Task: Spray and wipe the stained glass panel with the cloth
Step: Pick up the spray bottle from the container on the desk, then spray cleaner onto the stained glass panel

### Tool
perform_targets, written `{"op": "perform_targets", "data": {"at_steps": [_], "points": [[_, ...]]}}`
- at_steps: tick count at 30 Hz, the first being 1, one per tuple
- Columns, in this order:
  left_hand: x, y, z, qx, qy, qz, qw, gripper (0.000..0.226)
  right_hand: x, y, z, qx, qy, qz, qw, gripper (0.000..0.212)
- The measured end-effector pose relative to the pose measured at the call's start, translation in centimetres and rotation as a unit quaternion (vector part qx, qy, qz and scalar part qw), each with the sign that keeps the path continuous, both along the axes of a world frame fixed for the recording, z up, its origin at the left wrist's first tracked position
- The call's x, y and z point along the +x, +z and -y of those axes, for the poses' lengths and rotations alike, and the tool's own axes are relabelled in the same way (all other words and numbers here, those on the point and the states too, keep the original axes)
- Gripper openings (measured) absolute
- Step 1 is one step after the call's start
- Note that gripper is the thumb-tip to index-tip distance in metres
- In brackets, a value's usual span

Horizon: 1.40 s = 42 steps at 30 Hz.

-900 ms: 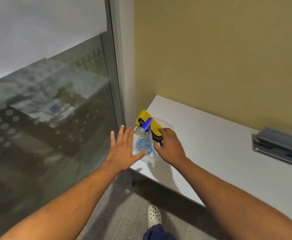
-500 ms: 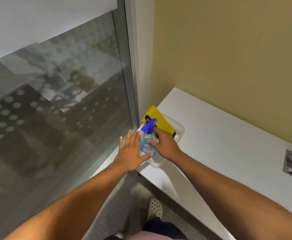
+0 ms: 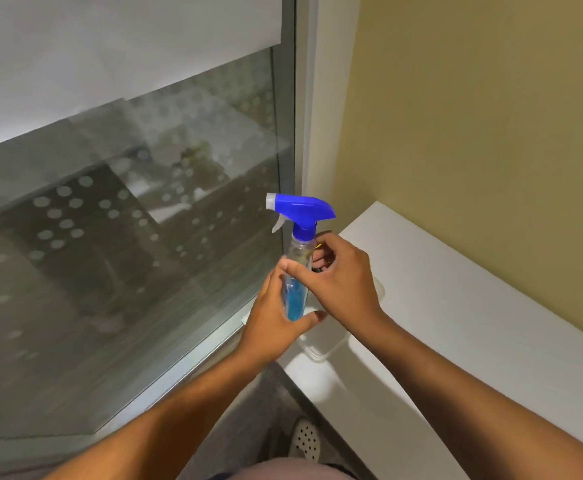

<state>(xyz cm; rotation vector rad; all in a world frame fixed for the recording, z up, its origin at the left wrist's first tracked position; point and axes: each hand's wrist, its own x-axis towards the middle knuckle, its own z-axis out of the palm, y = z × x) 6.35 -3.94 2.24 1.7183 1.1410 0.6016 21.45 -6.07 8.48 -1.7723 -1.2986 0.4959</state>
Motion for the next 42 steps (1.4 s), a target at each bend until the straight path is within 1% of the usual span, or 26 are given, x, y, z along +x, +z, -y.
{"op": "perform_targets", "data": {"at_steps": [2, 3, 5, 7, 9, 10, 12, 15, 17, 21, 25, 28, 31, 34, 37, 42], "points": [[-0.2, 1.1, 0.2, -0.003, 0.042, 0.026, 0.999, 0.067, -1.0, 1.2, -0.6, 0.020, -0.011, -0.009, 1.000, 0.045], [-0.5, 1.6, 0.2, -0.008, 0.052, 0.032, 0.998, 0.057, -1.5, 1.7, -1.0, 0.027, -0.011, -0.017, 0.999, 0.047], [-1.5, 2.5, 0.0, -0.027, 0.054, 0.037, 0.997, 0.048, -2.4, 2.4, -1.8, 0.037, 0.004, -0.063, 0.997, 0.051], [-2.7, 3.4, -0.1, -0.056, 0.051, 0.039, 0.996, 0.050, -3.2, 3.1, -2.8, 0.041, 0.056, -0.151, 0.986, 0.049], [-4.2, 4.0, -0.1, -0.072, 0.053, 0.037, 0.995, 0.055, -4.0, 3.5, -4.0, 0.032, 0.114, -0.234, 0.965, 0.045], [-4.9, 4.2, -0.1, -0.077, 0.057, 0.039, 0.995, 0.052, -4.6, 3.8, -4.5, 0.028, 0.136, -0.270, 0.953, 0.041], [-6.8, 4.6, 0.3, -0.086, 0.073, 0.042, 0.993, 0.047, -6.4, 4.1, -5.3, 0.019, 0.196, -0.345, 0.918, 0.032], [-9.7, 5.3, 1.5, -0.102, 0.089, 0.046, 0.990, 0.054, -9.7, 4.7, -5.5, 0.005, 0.276, -0.415, 0.867, 0.021], [-11.7, 5.8, 2.7, -0.102, 0.105, 0.050, 0.988, 0.055, -12.1, 5.1, -4.9, -0.001, 0.303, -0.423, 0.854, 0.022], [-16.2, 6.2, 6.4, -0.093, 0.162, 0.048, 0.981, 0.048, -17.2, 5.6, -2.4, -0.024, 0.331, -0.419, 0.845, 0.032], [-21.4, 6.5, 11.8, -0.063, 0.241, 0.080, 0.965, 0.032, -24.0, 6.4, 1.3, -0.038, 0.368, -0.428, 0.825, 0.031], [-26.1, 7.1, 16.8, -0.021, 0.315, 0.100, 0.944, 0.026, -29.8, 7.3, 5.3, -0.040, 0.393, -0.428, 0.813, 0.028], [-30.9, 7.7, 22.6, 0.011, 0.369, 0.110, 0.923, 0.023, -35.6, 8.0, 10.2, -0.039, 0.425, -0.425, 0.798, 0.025], [-35.1, 8.1, 28.4, 0.030, 0.414, 0.104, 0.904, 0.022, -41.0, 8.7, 15.2, -0.045, 0.462, -0.419, 0.780, 0.025], [-38.8, 8.7, 33.5, 0.047, 0.466, 0.081, 0.880, 0.022, -45.7, 9.3, 19.6, -0.044, 0.494, -0.416, 0.763, 0.023], [-43.7, 9.2, 40.7, 0.063, 0.542, 0.068, 0.835, 0.026, -52.4, 10.5, 25.9, -0.021, 0.574, -0.348, 0.741, 0.021]]}}
